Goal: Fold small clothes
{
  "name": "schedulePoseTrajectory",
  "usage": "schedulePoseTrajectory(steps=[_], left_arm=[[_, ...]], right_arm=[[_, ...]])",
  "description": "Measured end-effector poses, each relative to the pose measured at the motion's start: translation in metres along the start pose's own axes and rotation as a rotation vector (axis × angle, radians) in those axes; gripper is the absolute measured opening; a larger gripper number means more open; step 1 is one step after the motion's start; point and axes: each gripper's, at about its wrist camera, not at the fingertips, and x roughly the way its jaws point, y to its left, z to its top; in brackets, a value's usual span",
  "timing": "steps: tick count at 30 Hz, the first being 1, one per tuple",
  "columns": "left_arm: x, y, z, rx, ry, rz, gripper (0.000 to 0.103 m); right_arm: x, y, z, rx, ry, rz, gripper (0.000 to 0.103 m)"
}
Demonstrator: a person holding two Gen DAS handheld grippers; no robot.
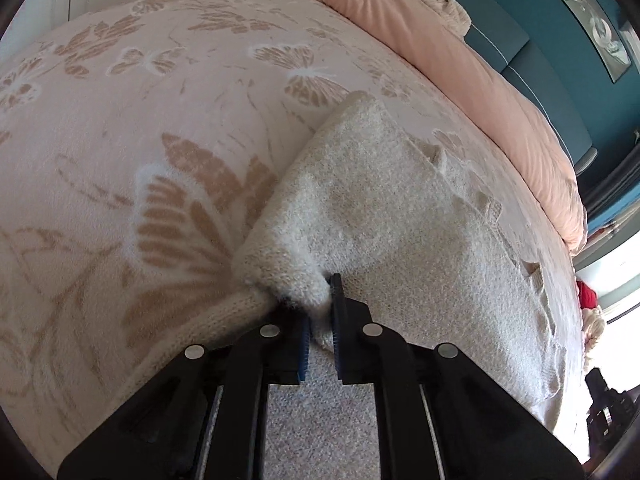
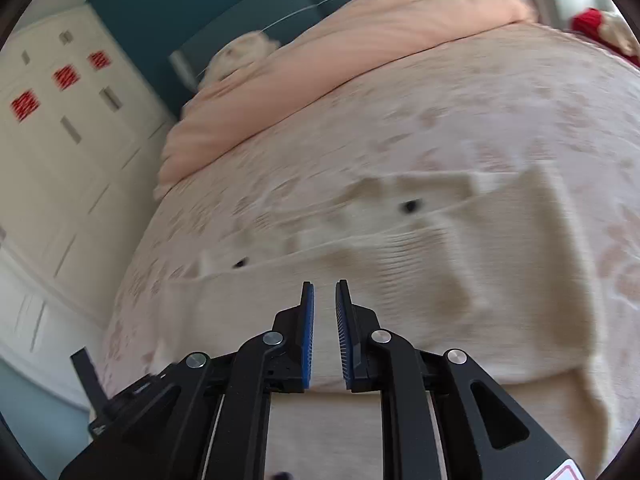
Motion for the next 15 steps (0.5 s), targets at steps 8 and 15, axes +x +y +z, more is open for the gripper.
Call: schedulePoseTrajectory(steps=[8,15], left_arm=[[0.001,0.004,-0.008,0.021,-0.076,-0.029,0.01],[0.004,0.009,-0.011,0.019,-0.104,-0.061,0.01]], right_arm=[[0.142,0.13,-0.029,-0.341,0.251,0.04,0.002],[0.058,-0.063,0.003,-0.012,0.071,-0.107,0.0]])
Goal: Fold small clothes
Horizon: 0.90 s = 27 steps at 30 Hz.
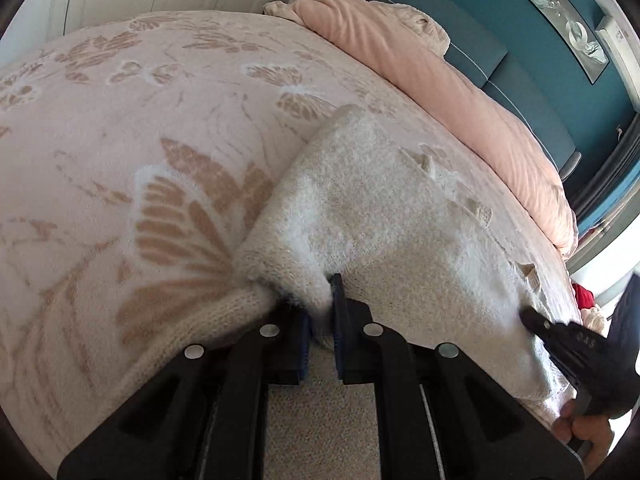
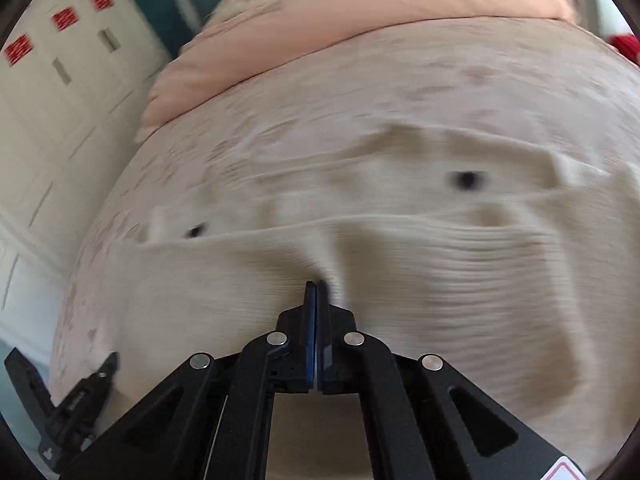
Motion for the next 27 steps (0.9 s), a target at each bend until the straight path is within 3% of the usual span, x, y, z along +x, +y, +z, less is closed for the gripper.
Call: schedulePoseTrajectory(steps=[3,4,6,8,9,11,13,14,15,16,17,22,24,27], left_arm=[[0.001,0.0,0.0,0.003,-0.005,-0.001,0.01],[-0.001,0.0,-0.001,0.003,-0.004,0.0,0.01],[-0.002,0.0,0.0,-0.005,0.004,-0.008,0.01],[-0.011,0.0,0.004,0.006,0.039,-0.021,0.012],[-0.02,0.0,0.005,0.028,0.061,-0.026,0.017],[-0.05,0.006,-0.002,0.084,0.088,-0.012,0.029],[-0.086,0.022,-0.014,0.116,0.121,0.01,0.055],[-0.105,0.032,-0.02,0.113,0.147,0.009,0.059],[-0.122,0.044,-0.028,0.106,0.178,0.011,0.068],[-0.138,0.057,-0.037,0.092,0.21,0.022,0.083],[-0.155,0.07,-0.047,0.072,0.24,0.039,0.089],[-0.203,0.113,-0.093,-0.012,0.319,0.046,0.092],[-0.211,0.108,-0.104,0.01,0.309,0.052,0.096],[-0.207,0.091,-0.117,0.024,0.332,0.021,0.098]], right_arm=[[-0.054,-0.078,-0.009,0.125,-0.044,-0.093,0.0],[-0.074,-0.093,-0.017,0.145,-0.051,-0.17,0.013],[-0.118,-0.115,-0.041,0.178,-0.069,-0.167,0.007],[-0.166,-0.13,-0.074,0.201,-0.083,-0.184,0.019],[-0.189,-0.134,-0.093,0.2,-0.082,-0.206,0.025],[-0.23,-0.139,-0.134,0.204,-0.077,-0.226,0.053],[-0.259,-0.142,-0.173,0.23,-0.052,-0.23,0.061],[-0.269,-0.144,-0.192,0.245,-0.021,-0.224,0.061],[-0.277,-0.145,-0.21,0.26,0.01,-0.216,0.061],[-0.283,-0.142,-0.227,0.278,0.034,-0.205,0.062],[-0.286,-0.139,-0.24,0.288,0.055,-0.183,0.063],[-0.273,-0.108,-0.278,0.306,0.123,-0.041,0.068],[-0.26,-0.096,-0.283,0.3,0.14,-0.005,0.068],[-0.248,-0.084,-0.287,0.312,0.123,-0.003,0.078]])
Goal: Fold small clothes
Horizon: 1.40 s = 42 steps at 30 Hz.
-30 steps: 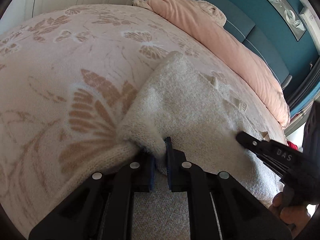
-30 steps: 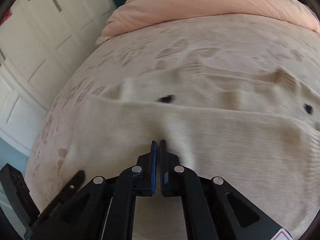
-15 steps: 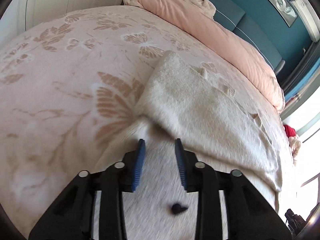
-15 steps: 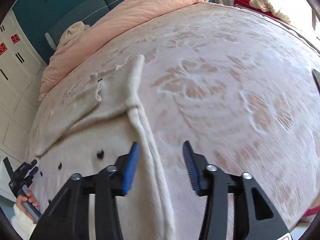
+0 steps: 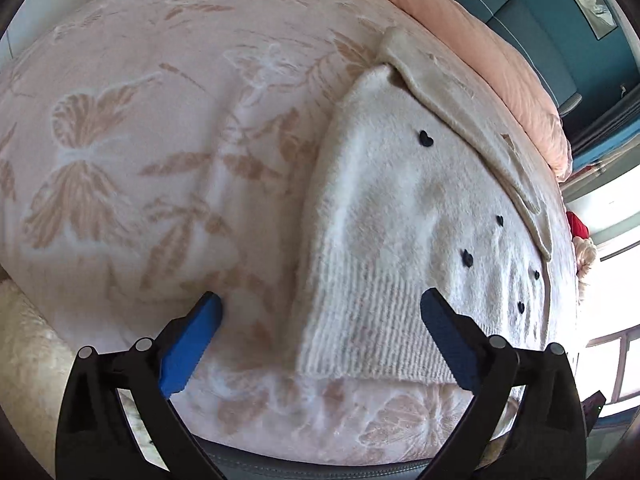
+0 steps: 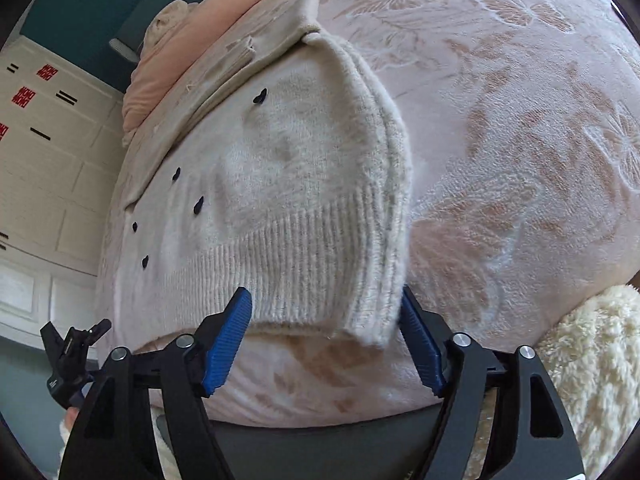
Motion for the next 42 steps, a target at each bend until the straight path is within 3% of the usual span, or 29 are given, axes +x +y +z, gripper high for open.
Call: schedulePoseTrajectory(steps=[5,6,7,8,9,10,11,12,15,18,24,29,30,42], left_arm=[[0.011,-0.023,-0.004,0.053,-0.017,0.046,0.098],[0.01,-0.024,-0.002,0.048,-0.02,0.039,0.093],[0.009,-0.025,0.0,0.044,-0.022,0.027,0.075],[0.009,-0.026,0.002,0.047,-0.008,0.002,0.062],[0.01,-0.027,0.005,0.043,0.016,-0.002,0.042],[0.011,-0.025,0.007,0.03,0.03,0.013,0.03],[0.01,-0.023,0.009,0.014,0.035,0.019,0.023],[0.008,-0.021,0.01,-0.002,0.042,0.013,0.009],[-0.008,-0.018,0.012,-0.026,0.032,-0.007,0.008],[-0.029,-0.029,0.008,0.044,0.012,0.006,0.008],[-0.057,-0.052,-0.008,0.149,-0.007,0.049,0.008],[-0.069,-0.05,-0.022,0.19,0.009,0.085,0.004],[-0.069,-0.048,-0.024,0.191,0.014,0.094,0.0],[-0.038,-0.039,-0.027,0.169,0.071,0.15,0.002]], right_arm=[[0.003,0.005,0.003,0.06,-0.042,0.023,0.078],[0.003,0.006,0.005,0.067,-0.043,0.034,0.078],[0.003,0.006,0.007,0.071,-0.046,0.042,0.071],[0.003,0.005,0.009,0.074,-0.047,0.051,0.053],[0.004,0.005,0.013,0.076,-0.036,0.056,0.043],[0.005,0.004,0.015,0.083,-0.023,0.051,0.024],[0.005,0.001,0.018,0.096,-0.018,0.049,0.012],[0.001,0.0,0.02,0.111,-0.027,0.063,0.011],[-0.021,0.004,0.026,0.095,-0.084,0.109,0.009],[-0.041,0.014,0.029,0.026,-0.112,0.106,0.008],[-0.061,0.017,0.022,-0.053,-0.111,0.069,0.007],[-0.066,0.009,0.006,-0.064,-0.104,0.045,0.007],[-0.064,0.005,0.004,-0.059,-0.099,0.046,0.007],[-0.04,0.006,0.005,-0.041,-0.077,0.034,0.008]])
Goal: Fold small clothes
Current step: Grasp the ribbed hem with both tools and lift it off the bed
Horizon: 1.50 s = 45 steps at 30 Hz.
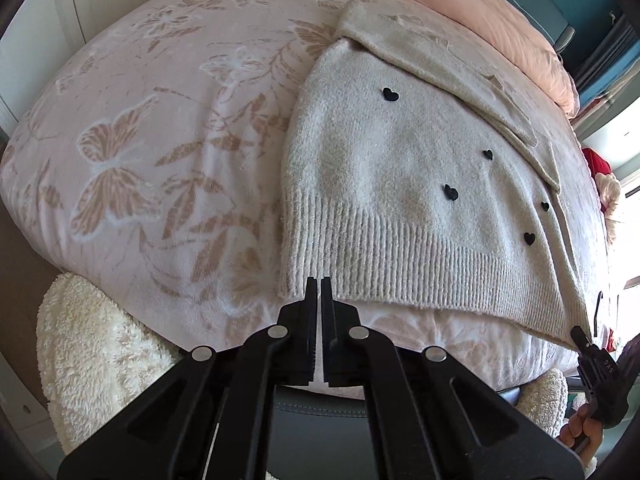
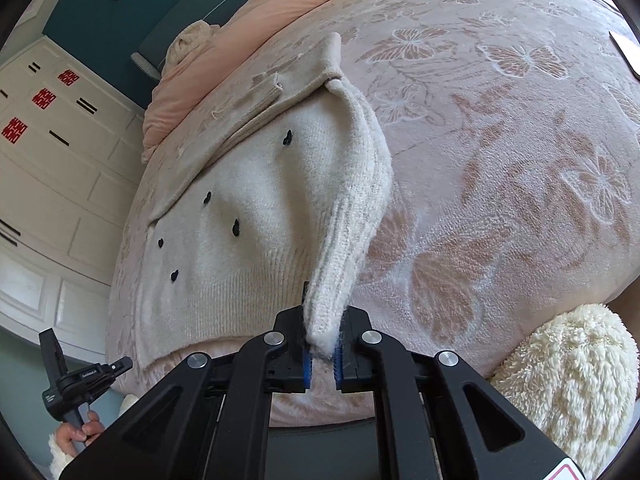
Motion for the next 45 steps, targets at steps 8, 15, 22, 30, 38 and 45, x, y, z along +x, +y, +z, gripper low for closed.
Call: schedulePoseTrajectory(steps=[8,15,22,30,38,45], left_arm=[[0.031,0.0,0.016,-0.012,0.019,0.083,0.062],[0.047,-0.005,0.022,-0.006,0.037,0.07,0.073],[0.058,0.0,0.029,-0.057,0.013,-0.03,0.098],[0.045,0.043,0.032,-0.392,-0.081,-0.243,0.097],[0.045,0.065,0.026,-0.439,-0.014,-0.345,0.097],[0.06,0.019,0.033,-0.316,0.055,-0.4,0.086]], right_arm=[[0.017,-0.017,-0.002,0.051,0.045,-0.029,0.009],[0.034,-0.022,0.0,0.069,0.075,-0.05,0.014],[0.042,-0.026,0.002,0.107,0.08,-0.031,0.026],[0.043,-0.015,0.006,0.127,0.07,0.012,0.059],[0.042,-0.021,0.004,0.15,0.067,0.035,0.06],[0.045,-0.02,0.007,0.179,0.064,0.043,0.065]])
